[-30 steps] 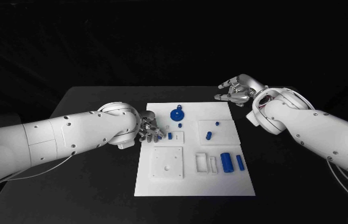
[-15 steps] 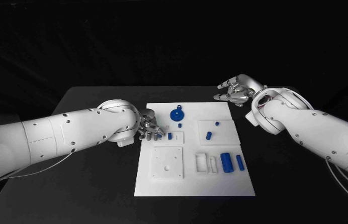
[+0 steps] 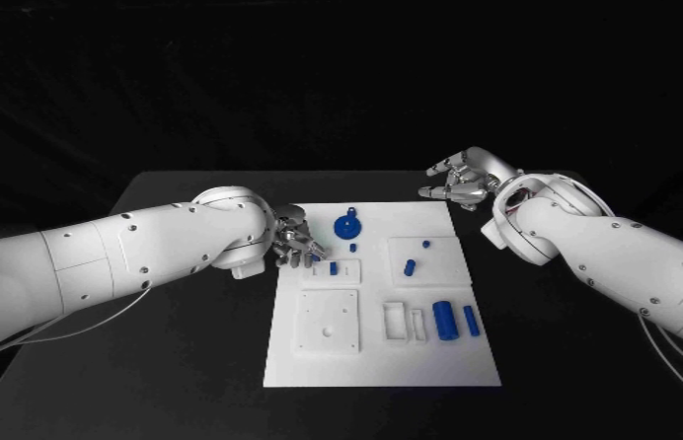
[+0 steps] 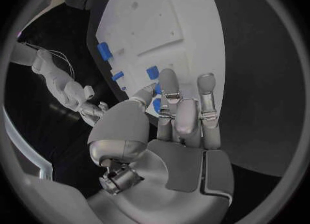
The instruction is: Assemble the parts on the task board
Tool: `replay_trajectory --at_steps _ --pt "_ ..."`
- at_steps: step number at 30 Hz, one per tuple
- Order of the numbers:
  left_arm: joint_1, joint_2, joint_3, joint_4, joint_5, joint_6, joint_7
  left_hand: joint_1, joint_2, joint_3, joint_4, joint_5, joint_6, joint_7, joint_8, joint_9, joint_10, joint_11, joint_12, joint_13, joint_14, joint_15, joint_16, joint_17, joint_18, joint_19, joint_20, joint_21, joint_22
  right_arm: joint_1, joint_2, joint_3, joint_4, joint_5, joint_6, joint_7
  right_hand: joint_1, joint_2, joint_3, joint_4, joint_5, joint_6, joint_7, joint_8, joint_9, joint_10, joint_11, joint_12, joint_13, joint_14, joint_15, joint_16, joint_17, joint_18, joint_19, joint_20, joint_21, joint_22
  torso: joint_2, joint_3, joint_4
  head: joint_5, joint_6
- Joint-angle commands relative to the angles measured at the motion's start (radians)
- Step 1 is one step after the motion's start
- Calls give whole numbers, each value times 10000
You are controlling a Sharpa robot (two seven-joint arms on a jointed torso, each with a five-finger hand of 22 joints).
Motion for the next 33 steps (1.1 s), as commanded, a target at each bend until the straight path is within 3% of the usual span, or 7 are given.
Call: replay_trajectory --at_steps 1,5,10,16,22,33 --pt "65 45 41 -120 524 934 258 451 327 648 -593 -158 -109 -115 -56 2 463 -116 -57 -35 -5 -14 -58 -48 65 -26 -17 -54 170 -6 13 4 -1 -20 128 84 -68 -6 51 6 47 -50 4 -63 -11 -73 -11 -59 -9 -2 -15 -33 16 136 63 -14 -54 950 -3 3 3 4 -9" --pt "122 118 68 -365 820 1762 119 543 322 596 -553 -296 -117 -105 -98 -7 464 -105 -90 -67 -16 -11 -85 -67 29 -40 -40 -88 172 -6 21 4 -11 -20 130 83 -68 -6 51 6 47 -50 4 -63 -11 -73 -11 -59 -9 -2 -15 -33 16 136 63 -14 -54 950 -2 0 3 5 -22" --pt "164 246 79 -717 1059 2600 -103 808 392 425 -370 -969 -247 -67 -137 56 466 -70 -199 -143 -100 -9 -182 -206 -3 -86 -58 -163 173 -7 38 4 -29 -20 130 85 -68 -6 51 6 47 -50 4 -63 -11 -73 -11 -59 -9 -2 -15 -33 16 136 63 -14 -54 950 -2 -1 10 9 -34" --pt "195 405 81 -1116 1080 3000 -116 958 336 390 -338 -959 -251 -67 -126 83 467 -73 -181 -149 -91 -2 -164 -177 -27 -77 -64 -177 180 -11 50 4 -37 -20 126 88 -68 -6 51 6 47 -50 4 -63 -11 -73 -11 -59 -9 -2 -15 -33 16 136 63 -14 -54 950 -1 -6 11 14 -54" --pt "200 578 78 -1314 927 2837 1 993 324 386 -334 -939 -247 -67 -121 96 466 -72 -160 -148 -84 0 -148 -156 -25 -68 -61 -173 181 -13 62 4 -33 -20 123 90 -68 -6 51 6 47 -50 4 -63 -11 -73 -11 -59 -9 -2 -15 -33 16 136 63 -14 -54 950 6 -15 4 25 -59" --pt "195 672 67 -1245 616 1926 305 1007 309 382 -319 -906 -241 -76 -112 114 467 -89 -139 -153 -52 -10 -137 -140 -7 -29 -63 -160 179 -18 68 4 -31 -20 123 96 -68 -6 51 6 47 -50 4 -63 -11 -73 -11 -59 -9 -2 -15 -33 16 136 63 -14 -54 950 -6 -2 10 14 -74"
